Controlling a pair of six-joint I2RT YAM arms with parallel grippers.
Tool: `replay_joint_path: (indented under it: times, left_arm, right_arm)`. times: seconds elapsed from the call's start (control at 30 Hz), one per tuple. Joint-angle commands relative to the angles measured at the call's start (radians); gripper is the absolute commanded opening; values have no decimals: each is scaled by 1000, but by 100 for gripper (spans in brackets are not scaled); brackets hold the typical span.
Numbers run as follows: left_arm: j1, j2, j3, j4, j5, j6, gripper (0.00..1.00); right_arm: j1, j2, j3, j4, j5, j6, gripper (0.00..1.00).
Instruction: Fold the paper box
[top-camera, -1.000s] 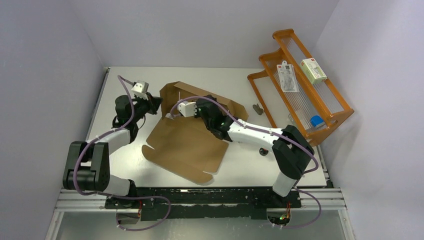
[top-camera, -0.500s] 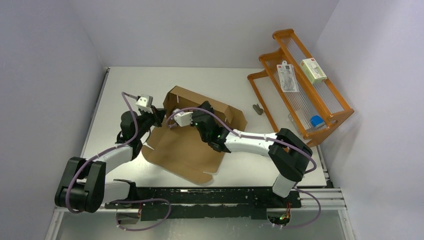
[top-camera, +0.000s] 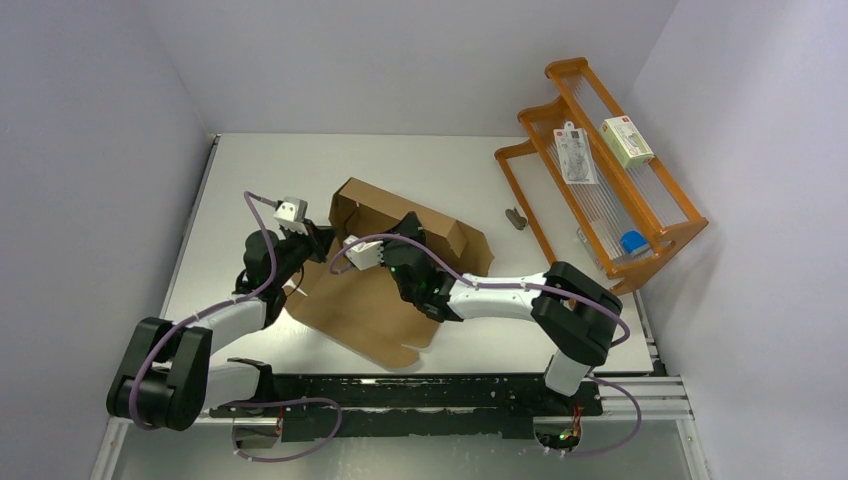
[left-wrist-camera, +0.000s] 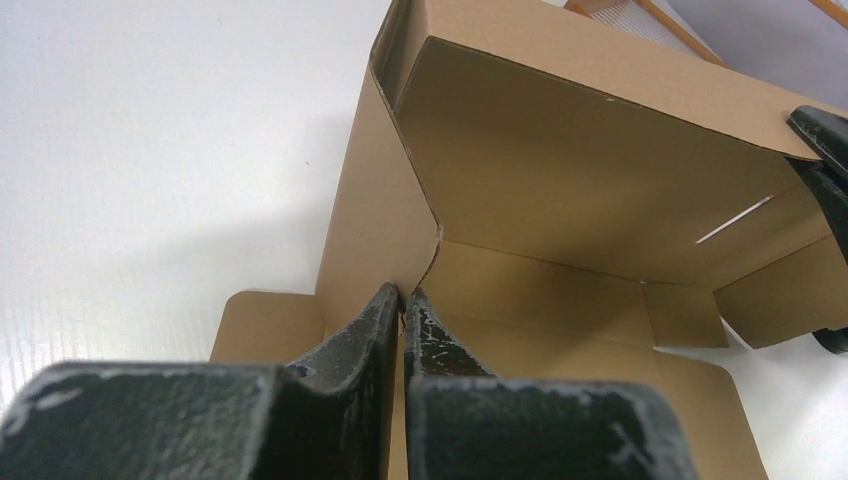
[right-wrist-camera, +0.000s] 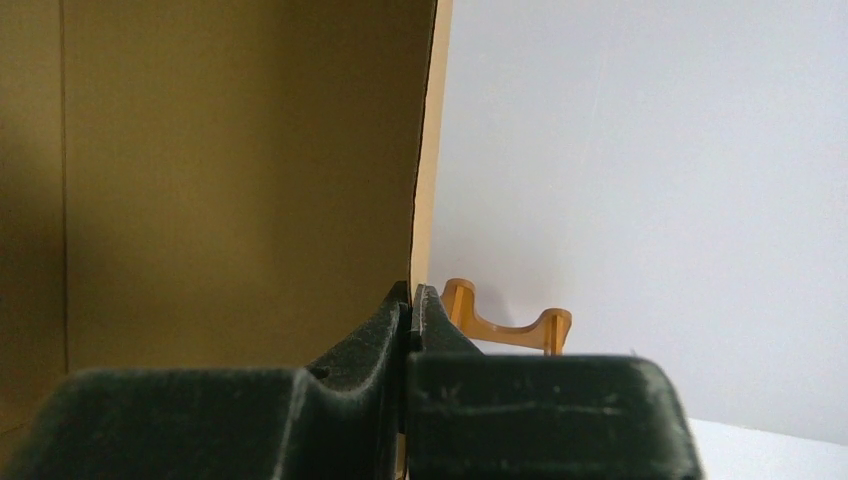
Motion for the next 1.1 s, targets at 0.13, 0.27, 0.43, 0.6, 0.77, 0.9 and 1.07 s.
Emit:
replay_joint_path:
  times: [0.13,0.27,0.43,0.6,0.77,0.9,1.07]
  left_arm:
    - [-11,20,1,-7,46,-26,7]
    - [-11,10,6,-26,45,-13,6]
    - [-11,12,13,-32,54,-11,6]
    - [-11,13,16,-35,57,-11,6]
    - [-11,18,28,-49,62,-6,7]
    - [-11,7,35,-65,56,-1,8]
    - [-11,-17,42,-105,21,12,13]
  right_arm:
    - [13,59,-18,4,5,-75,0]
    - [17,89,-10,15,16,-91,0]
    - [35,105,4,20,25,-108,0]
    - [42,118,23,-11,23,-101,0]
    - [46,121,9,8,24,-114,0]
    - [48,115,12,-1,27,-111,0]
    - [48,105,20,-14,26,-108,0]
